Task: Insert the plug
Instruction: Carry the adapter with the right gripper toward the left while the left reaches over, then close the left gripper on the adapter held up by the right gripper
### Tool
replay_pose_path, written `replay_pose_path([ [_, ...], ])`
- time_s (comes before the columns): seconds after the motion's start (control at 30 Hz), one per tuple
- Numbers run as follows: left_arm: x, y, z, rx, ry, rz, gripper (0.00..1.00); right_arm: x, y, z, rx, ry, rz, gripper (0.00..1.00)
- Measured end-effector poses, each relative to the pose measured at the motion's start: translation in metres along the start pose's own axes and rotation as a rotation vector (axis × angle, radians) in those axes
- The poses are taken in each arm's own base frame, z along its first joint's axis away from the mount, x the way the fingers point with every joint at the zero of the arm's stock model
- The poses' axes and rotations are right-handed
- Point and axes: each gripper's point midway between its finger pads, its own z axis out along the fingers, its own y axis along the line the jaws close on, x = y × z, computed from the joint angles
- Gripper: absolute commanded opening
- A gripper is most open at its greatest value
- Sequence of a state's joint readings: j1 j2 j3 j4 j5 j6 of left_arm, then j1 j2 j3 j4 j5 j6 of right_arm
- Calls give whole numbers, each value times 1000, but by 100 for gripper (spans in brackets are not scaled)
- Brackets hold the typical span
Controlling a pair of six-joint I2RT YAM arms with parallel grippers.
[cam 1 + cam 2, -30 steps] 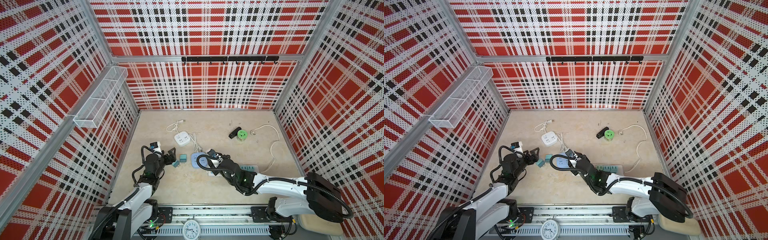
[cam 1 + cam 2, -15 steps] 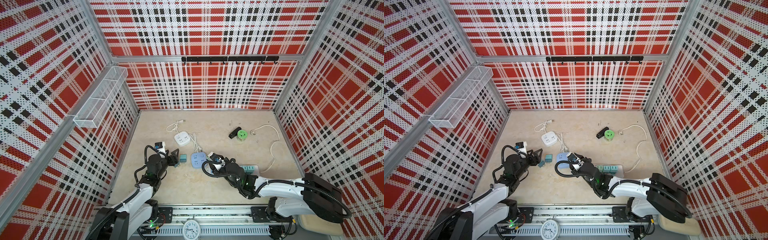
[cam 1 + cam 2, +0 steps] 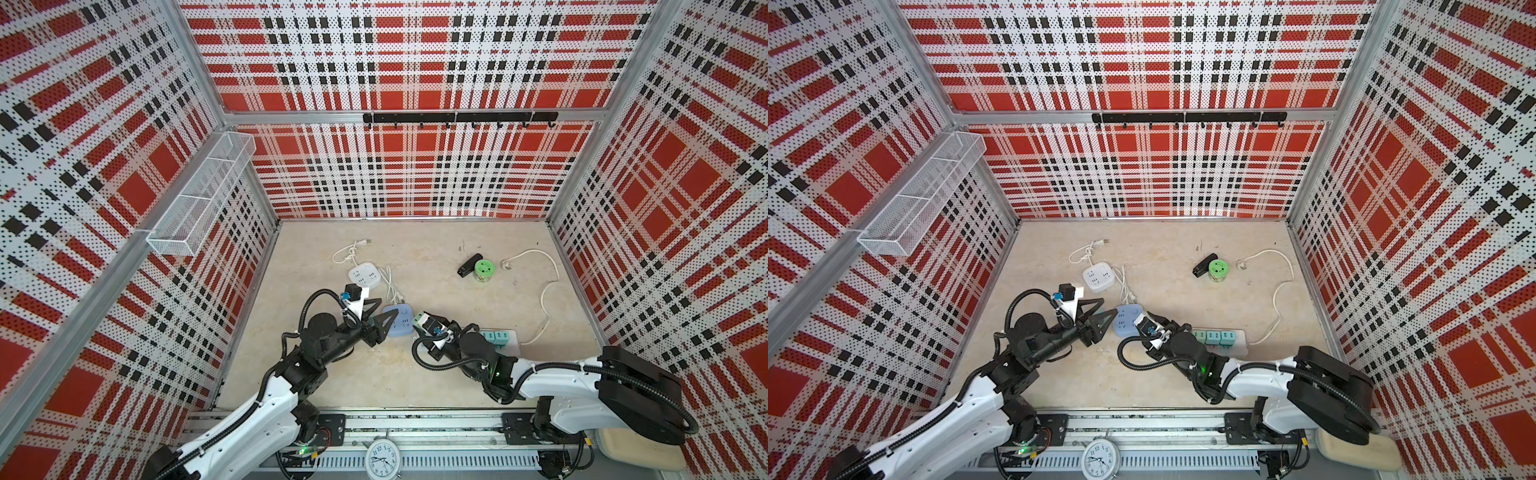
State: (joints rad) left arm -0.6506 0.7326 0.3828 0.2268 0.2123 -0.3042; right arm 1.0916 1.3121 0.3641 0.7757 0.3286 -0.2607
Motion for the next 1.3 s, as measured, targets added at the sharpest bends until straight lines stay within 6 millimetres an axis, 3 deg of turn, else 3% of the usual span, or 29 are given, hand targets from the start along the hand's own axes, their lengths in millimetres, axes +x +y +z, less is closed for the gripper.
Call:
replay_pose_path([
  [0.33, 17, -34, 29, 83, 203, 9, 64, -18, 16, -7, -44, -61, -22, 0],
  [0.57, 43, -32, 41, 79, 326, 8, 62, -25, 17, -10, -34, -83, -31, 0],
  [0.83, 45, -40, 43, 109, 360, 18, 58, -31, 14, -12, -25, -99, -25, 0],
  [1.0, 52, -44, 46, 135, 391, 18, 47, -29, 16, -13, -33, -92, -30, 0],
  [1.17, 51, -49, 48, 161, 401, 11, 24, -28, 18, -13, -37, -88, -39, 2],
  [1.23, 50, -51, 49, 168, 401, 1, 9, -28, 15, -13, -23, -88, -45, 15],
  [1.3, 48, -52, 50, 169, 401, -1, 3, -29, 13, -13, -13, -91, -45, 29],
])
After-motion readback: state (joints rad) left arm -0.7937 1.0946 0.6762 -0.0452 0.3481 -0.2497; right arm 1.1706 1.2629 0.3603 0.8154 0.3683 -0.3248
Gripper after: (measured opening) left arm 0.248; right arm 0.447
